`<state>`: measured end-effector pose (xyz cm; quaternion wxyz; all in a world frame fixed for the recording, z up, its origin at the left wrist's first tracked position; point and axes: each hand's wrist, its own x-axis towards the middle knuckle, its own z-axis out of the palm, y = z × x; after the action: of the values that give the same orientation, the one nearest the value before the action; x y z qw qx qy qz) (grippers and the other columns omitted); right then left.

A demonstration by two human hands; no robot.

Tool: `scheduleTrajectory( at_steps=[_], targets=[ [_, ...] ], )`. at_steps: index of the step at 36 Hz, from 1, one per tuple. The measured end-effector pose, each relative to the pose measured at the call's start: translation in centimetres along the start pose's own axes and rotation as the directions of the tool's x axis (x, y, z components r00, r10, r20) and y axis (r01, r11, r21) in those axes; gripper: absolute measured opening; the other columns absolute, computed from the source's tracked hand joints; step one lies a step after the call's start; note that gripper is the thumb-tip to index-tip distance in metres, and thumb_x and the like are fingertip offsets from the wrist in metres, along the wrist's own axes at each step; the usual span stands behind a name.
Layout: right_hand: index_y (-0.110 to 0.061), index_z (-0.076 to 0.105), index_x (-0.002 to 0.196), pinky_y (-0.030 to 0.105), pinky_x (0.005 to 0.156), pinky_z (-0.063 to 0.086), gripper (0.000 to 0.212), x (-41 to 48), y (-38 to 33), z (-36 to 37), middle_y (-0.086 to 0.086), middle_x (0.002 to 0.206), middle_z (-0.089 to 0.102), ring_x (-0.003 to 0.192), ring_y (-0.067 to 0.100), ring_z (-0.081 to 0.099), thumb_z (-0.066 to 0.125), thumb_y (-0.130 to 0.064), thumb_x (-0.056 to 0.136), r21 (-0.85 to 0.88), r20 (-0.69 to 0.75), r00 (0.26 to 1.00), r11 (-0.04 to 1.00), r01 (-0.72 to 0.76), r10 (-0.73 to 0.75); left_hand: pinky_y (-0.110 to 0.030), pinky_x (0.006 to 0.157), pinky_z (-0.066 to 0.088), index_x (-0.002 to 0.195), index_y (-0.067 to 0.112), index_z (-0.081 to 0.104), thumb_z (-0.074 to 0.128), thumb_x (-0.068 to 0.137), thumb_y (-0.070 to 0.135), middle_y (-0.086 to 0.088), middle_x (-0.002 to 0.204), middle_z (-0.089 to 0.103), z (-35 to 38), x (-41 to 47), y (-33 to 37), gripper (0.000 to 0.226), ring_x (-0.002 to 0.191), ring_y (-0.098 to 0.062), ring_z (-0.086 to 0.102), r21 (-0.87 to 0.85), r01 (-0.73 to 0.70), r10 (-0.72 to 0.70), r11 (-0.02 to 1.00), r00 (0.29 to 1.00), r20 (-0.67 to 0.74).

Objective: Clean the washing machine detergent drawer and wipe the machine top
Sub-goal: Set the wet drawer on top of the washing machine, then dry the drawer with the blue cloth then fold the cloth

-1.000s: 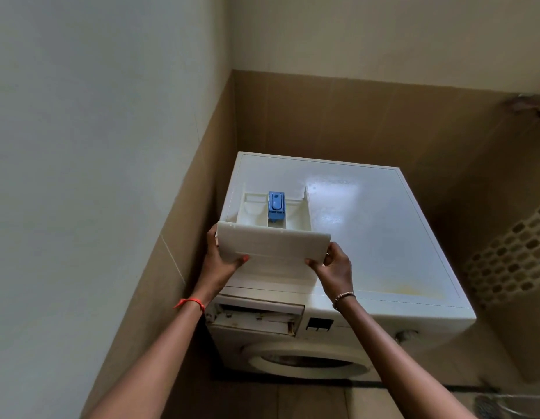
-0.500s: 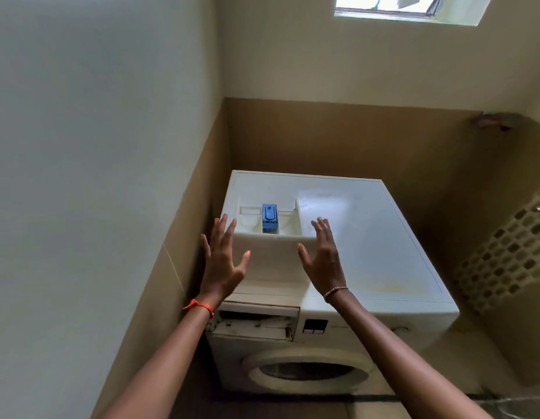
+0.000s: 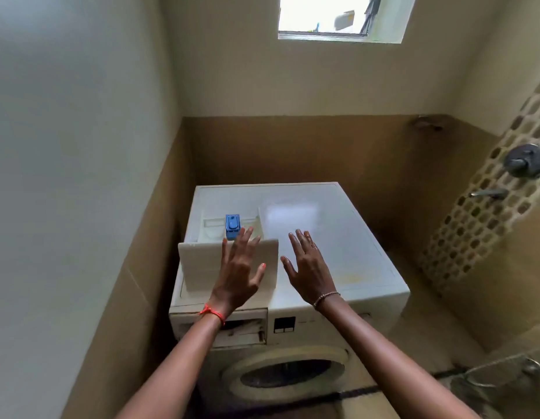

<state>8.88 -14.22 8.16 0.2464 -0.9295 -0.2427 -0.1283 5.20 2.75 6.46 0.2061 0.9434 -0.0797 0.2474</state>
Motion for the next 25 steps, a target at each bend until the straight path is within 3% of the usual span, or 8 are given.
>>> scheduleTrajectory(
  at_steps=[4,7,12,15,17,19,23,25],
  targets=[
    [-0.006,0.035,0.142,0.042,0.113,0.018,0.061,-2.1,2.1,-2.1,0.016,0.148,0.034,0.14,0.033,0.027,0.034,-0.039,0.091,-0.064,-0.02,0.996,0.994,-0.088,0.087,-0.052,0.113,0.012,0.135,0.011,0.039,0.04,0.082,0.034,-0.017,0.143,0.043,1.9,1.0,3.8,0.058,0.137,-0.03,0.032,-0.018,-0.107,0.107,0.994,0.994,0.033],
    [-0.004,0.049,0.133,0.056,0.101,0.033,0.061,-4.6,4.2,-4.2,0.018,0.136,0.05,0.127,0.037,0.045,0.031,-0.043,0.089,-0.115,-0.072,0.984,0.979,-0.169,0.162,-0.05,0.114,0.013,0.134,0.008,0.045,0.04,0.084,0.035,-0.016,0.142,0.043,3.8,1.6,7.2,0.057,0.136,-0.031,0.033,-0.076,-0.15,0.156,0.986,0.984,0.088],
    [-0.004,0.062,0.118,0.051,0.084,0.05,0.055,-9.8,9.0,-8.9,0.017,0.119,0.064,0.11,0.035,0.061,0.037,-0.039,0.085,-0.206,-0.147,0.942,0.923,-0.326,0.301,-0.057,0.105,0.018,0.129,0.007,0.052,0.039,0.086,0.038,-0.016,0.137,0.05,7.0,2.3,15.2,0.054,0.13,-0.035,0.044,-0.144,-0.281,0.305,0.949,0.934,0.186],
    [-0.005,0.059,0.123,0.048,0.091,0.047,0.058,-13.9,11.9,-12.4,0.017,0.125,0.06,0.117,0.035,0.056,0.032,-0.041,0.087,-0.226,-0.206,0.894,0.869,-0.44,0.399,-0.058,0.104,0.017,0.128,0.008,0.053,0.037,0.088,0.04,-0.015,0.137,0.051,8.9,2.5,21.1,0.054,0.128,-0.034,0.046,-0.196,-0.362,0.4,0.911,0.89,0.218],
    [-0.007,0.049,0.133,0.046,0.103,0.037,0.065,-16.9,13.6,-14.8,0.016,0.137,0.05,0.129,0.035,0.044,0.023,-0.045,0.087,-0.206,-0.249,0.849,0.831,-0.517,0.467,-0.053,0.108,0.013,0.132,0.009,0.05,0.035,0.088,0.044,-0.012,0.141,0.047,10.0,2.3,25.4,0.058,0.134,-0.031,0.04,-0.274,-0.388,0.451,0.88,0.862,0.23],
    [-0.007,0.047,0.136,0.046,0.106,0.033,0.067,-20.2,15.2,-17.3,0.015,0.14,0.047,0.132,0.035,0.04,0.021,-0.046,0.088,-0.208,-0.317,0.807,0.793,-0.572,0.499,-0.049,0.112,0.01,0.136,0.01,0.046,0.032,0.085,0.047,-0.009,0.146,0.041,11.0,1.9,29.9,0.064,0.139,-0.027,0.03,-0.351,-0.418,0.511,0.838,0.826,0.239],
    [-0.005,0.057,0.126,0.049,0.092,0.047,0.059,-27.1,18.4,-22.5,0.018,0.128,0.058,0.119,0.038,0.054,0.03,-0.041,0.087,-0.233,-0.405,0.708,0.683,-0.692,0.579,-0.05,0.114,0.016,0.137,0.01,0.045,0.032,0.084,0.049,-0.006,0.147,0.04,12.9,0.4,39.0,0.067,0.141,-0.022,0.027,-0.438,-0.534,0.661,0.724,0.719,0.215],
    [-0.003,0.06,0.121,0.049,0.082,0.053,0.058,-30.7,19.4,-25.1,0.019,0.12,0.063,0.109,0.039,0.06,0.031,-0.042,0.09,-0.225,-0.438,0.648,0.622,-0.75,0.623,-0.048,0.115,0.011,0.138,0.009,0.044,0.031,0.084,0.049,-0.006,0.147,0.039,13.6,-0.7,43.6,0.069,0.142,-0.022,0.026,-0.481,-0.571,0.718,0.665,0.666,0.201]
  ],
)
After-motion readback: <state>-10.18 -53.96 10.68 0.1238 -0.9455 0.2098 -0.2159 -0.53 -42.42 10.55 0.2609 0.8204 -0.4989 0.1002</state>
